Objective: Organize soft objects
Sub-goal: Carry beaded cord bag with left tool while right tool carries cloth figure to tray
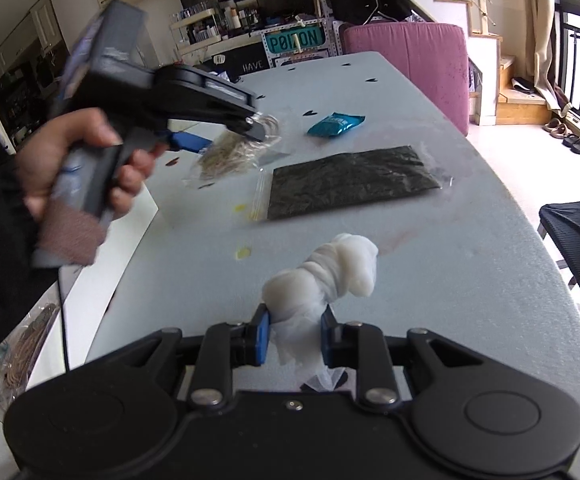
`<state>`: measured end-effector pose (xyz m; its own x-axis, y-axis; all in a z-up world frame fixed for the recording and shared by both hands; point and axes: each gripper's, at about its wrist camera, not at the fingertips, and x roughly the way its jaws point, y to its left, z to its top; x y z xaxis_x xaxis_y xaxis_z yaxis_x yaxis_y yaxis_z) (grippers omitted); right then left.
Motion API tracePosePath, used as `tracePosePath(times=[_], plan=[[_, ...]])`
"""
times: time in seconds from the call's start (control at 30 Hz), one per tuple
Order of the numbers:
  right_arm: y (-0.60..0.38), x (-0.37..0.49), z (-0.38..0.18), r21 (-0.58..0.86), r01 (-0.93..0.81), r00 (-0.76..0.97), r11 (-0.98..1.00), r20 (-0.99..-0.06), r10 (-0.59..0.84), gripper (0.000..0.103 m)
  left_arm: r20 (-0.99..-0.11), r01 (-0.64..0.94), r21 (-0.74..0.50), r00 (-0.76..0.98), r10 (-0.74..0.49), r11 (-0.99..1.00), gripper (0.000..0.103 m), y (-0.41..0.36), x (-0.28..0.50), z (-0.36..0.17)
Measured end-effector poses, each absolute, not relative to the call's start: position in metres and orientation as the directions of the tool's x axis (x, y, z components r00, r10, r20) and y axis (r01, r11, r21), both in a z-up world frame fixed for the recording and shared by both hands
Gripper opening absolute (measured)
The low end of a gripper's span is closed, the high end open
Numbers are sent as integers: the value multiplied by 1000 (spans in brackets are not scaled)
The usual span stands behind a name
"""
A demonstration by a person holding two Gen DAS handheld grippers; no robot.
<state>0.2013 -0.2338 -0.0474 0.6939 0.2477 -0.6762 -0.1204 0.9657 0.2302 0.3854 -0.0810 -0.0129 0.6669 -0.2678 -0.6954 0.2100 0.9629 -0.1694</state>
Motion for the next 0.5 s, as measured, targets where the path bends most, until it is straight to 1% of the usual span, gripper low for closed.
tracePosePath(times=[0.1,0.27,0.5], plan=[[-234,196,-43,233,-114,700,966,-671,245,26,-675,203,-197,682,-283,959,63,-75,362,1],[-232,189,-35,230,-107,717,967,-657,236,26,-647,234,-243,684,-337,941,63,-67,329,19],[-222,175,-15,215,-125,753,969,-615,233,26,-620,275,-230,698,-359,933,63,-48,283,46]])
